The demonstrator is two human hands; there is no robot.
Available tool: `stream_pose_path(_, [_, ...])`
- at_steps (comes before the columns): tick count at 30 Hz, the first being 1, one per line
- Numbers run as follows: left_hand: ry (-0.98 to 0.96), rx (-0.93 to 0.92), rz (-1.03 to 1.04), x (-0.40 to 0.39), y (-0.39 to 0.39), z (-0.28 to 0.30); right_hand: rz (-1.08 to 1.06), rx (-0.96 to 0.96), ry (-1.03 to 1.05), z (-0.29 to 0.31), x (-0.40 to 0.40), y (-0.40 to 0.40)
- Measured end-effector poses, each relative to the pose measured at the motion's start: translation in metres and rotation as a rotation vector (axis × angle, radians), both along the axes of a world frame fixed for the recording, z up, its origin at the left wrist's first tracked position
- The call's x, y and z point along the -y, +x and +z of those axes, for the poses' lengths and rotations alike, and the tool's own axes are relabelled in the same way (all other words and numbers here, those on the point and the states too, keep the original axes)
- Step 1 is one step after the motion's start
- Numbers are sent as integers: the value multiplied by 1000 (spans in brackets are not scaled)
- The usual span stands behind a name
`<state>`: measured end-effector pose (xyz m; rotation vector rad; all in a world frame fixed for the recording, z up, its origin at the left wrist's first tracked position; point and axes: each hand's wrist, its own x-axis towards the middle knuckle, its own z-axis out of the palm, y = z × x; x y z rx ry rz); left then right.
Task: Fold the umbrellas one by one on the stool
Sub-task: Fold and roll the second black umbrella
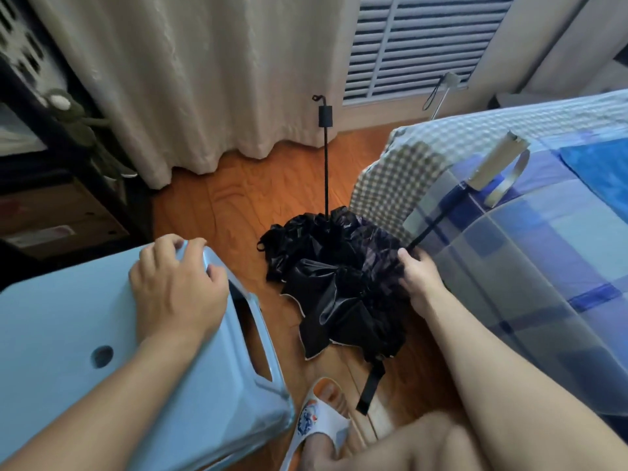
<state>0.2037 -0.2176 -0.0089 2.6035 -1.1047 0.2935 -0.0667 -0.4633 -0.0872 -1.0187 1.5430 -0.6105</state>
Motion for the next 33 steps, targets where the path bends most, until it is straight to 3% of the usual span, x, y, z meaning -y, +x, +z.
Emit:
stream_pose_path(3, [11,5,12,0,2,0,27,-37,-16,-20,9,5])
stream_pose_path(7, [27,-13,26,0,2,-1,166,-193,-148,17,-16,26])
stream_pose_path(13, [29,-35,28,0,0,1,269,-223,-223,52,-32,27])
stream_pose_path(18, [-33,-42,4,-2,-2,3,342,-121,-275,112,-55,12])
stream_pose_path(22, [-114,-127,8,-7,-6,11,368,-31,-416,181,-61,2])
stream_pose_path(28, [-72,-492,-42,-11,3,80,329,-11,-725,339,-61,-12])
stream_pose_path(33, [-525,-378,-377,-41,-40,214,347,87,-841,459,-95,15])
